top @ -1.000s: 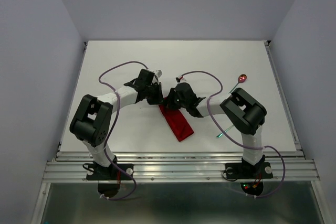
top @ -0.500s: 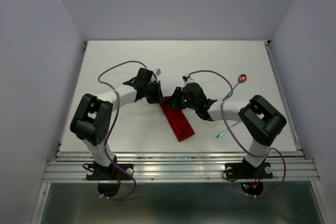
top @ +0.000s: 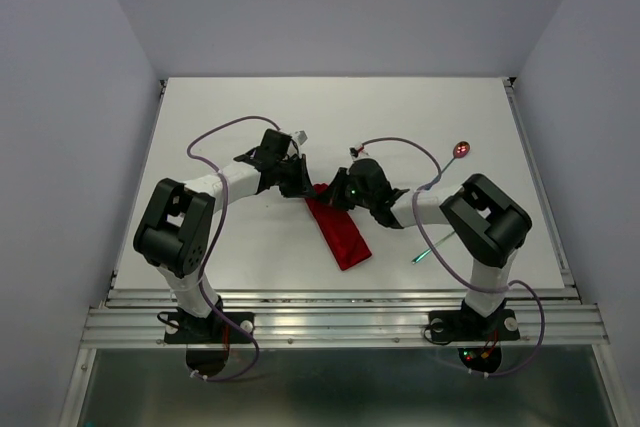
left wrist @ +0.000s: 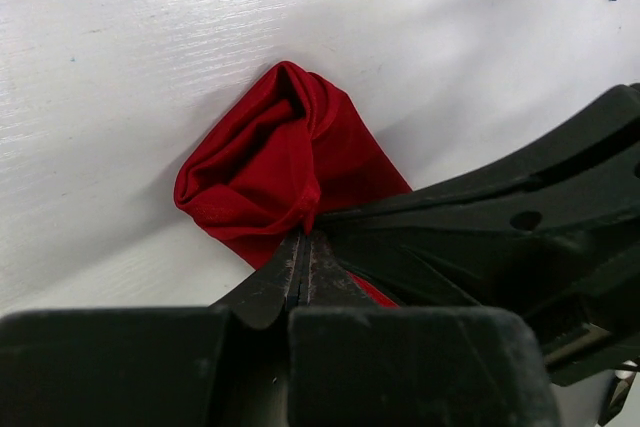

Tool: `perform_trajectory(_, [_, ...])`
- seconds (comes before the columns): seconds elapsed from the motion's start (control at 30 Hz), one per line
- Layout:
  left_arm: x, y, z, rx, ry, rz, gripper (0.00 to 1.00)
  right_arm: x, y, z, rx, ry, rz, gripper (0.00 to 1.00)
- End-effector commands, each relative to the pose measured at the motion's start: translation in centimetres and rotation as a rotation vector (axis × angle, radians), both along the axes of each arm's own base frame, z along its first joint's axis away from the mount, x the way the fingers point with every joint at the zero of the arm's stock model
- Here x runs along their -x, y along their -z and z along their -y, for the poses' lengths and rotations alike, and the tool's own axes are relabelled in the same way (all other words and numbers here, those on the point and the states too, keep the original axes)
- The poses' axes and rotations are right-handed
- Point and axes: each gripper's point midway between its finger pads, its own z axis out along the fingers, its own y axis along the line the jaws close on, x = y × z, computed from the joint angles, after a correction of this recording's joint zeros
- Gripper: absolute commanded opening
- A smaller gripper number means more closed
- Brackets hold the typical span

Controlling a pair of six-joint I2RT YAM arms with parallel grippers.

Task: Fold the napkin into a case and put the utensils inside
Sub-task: Stuff the top corner of the smaller-rectangle-folded napkin into the folded napkin.

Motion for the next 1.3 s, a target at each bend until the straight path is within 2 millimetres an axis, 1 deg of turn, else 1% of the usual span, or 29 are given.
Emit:
perform_trajectory(0.0, [-1.1, -1.9, 1.0, 0.047, 0.017, 0.051, 0.0, -2.3, -1.5, -0.8, -0.045, 0.022, 0.042, 0.01])
perform_trajectory(0.1, [-1.1, -2.0, 1.0, 0.05, 0.019, 0.051, 0.0, -2.4, -0.9, -1.1, -0.043, 0.016, 0.031, 0.01])
perform_trajectory(0.13, [-1.1, -2.0, 1.0, 0.05, 0.021, 0.052, 0.0, -2.8, -0.9, -0.9, -0.044, 0.021, 0.03, 0.01])
perform_trajectory(0.2, [-1.1, -1.9, 1.0, 0.049, 0.022, 0.051, 0.0, -2.9, -0.8, -1.2, -0.045, 0.013, 0.029, 0.01])
perform_trajectory(0.23, [-1.1, -2.0, 1.1, 0.051, 0.023, 0.052, 0.0, -2.9, -0.4, -1.3, -0.042, 0.009, 0.022, 0.01])
perform_trajectory(0.33, [-1.1, -1.9, 1.2, 0.054, 0.027, 0.047, 0.0, -3.3, -0.5, -1.7, -0.047, 0.004, 0.028, 0.01])
perform_trajectory(0.43, [-1.2, -2.2, 1.3, 0.061, 0.031, 0.052, 0.0, -3.7, -0.2, -1.9, -0.044, 0.014, 0.026, 0.01])
perform_trajectory(0.57, [-1.3, -2.6, 1.6, 0.073, 0.038, 0.058, 0.0, -4.2, 0.8, -2.3, -0.035, 0.01, 0.018, 0.01])
perform_trajectory(0.67, [-1.3, -2.9, 1.8, 0.083, 0.045, 0.06, 0.0, -4.4, 0.3, -2.6, -0.048, 0.009, 0.019, 0.01])
perform_trajectory(0.73, [-1.3, -3.1, 1.9, 0.093, 0.049, 0.065, 0.0, -4.4, -0.4, -2.6, -0.061, 0.011, 0.032, 0.01])
perform_trajectory(0.83, [-1.4, -3.8, 2.2, 0.118, 0.056, 0.073, 0.0, -4.6, -1.1, -2.5, -0.066, 0.021, 0.044, 0.01])
perform_trajectory(0.97, [-1.6, -4.6, 2.5, 0.133, 0.06, 0.088, 0.0, -4.7, -1.0, -2.6, -0.068, 0.022, 0.04, 0.01])
perform_trajectory(1.03, [-1.7, -4.2, 2.5, 0.128, 0.06, 0.081, 0.0, -4.5, -0.3, -2.9, -0.07, 0.016, 0.016, 0.01])
perform_trajectory(1.1, [-1.7, -3.2, 2.4, 0.116, 0.057, 0.066, 0.0, -4.5, 0.2, -3.1, -0.073, 0.012, -0.001, 0.01])
perform_trajectory(1.13, [-1.6, -2.6, 2.3, 0.11, 0.055, 0.052, 0.0, -4.2, 0.9, -3.2, -0.07, 0.001, -0.019, 0.01])
perform_trajectory(1.17, [-1.6, -2.5, 2.3, 0.111, 0.056, 0.051, 0.0, -4.1, 0.8, -3.3, -0.075, -0.008, -0.023, 0.01])
perform_trajectory(1.2, [-1.5, -1.7, 2.2, 0.101, 0.054, 0.037, 0.0, -3.9, 1.2, -3.3, -0.075, -0.013, -0.033, 0.01])
perform_trajectory(1.27, [-1.5, -1.1, 2.1, 0.093, 0.052, 0.03, 0.0, -3.5, 1.1, -3.3, -0.08, -0.029, -0.041, 0.01])
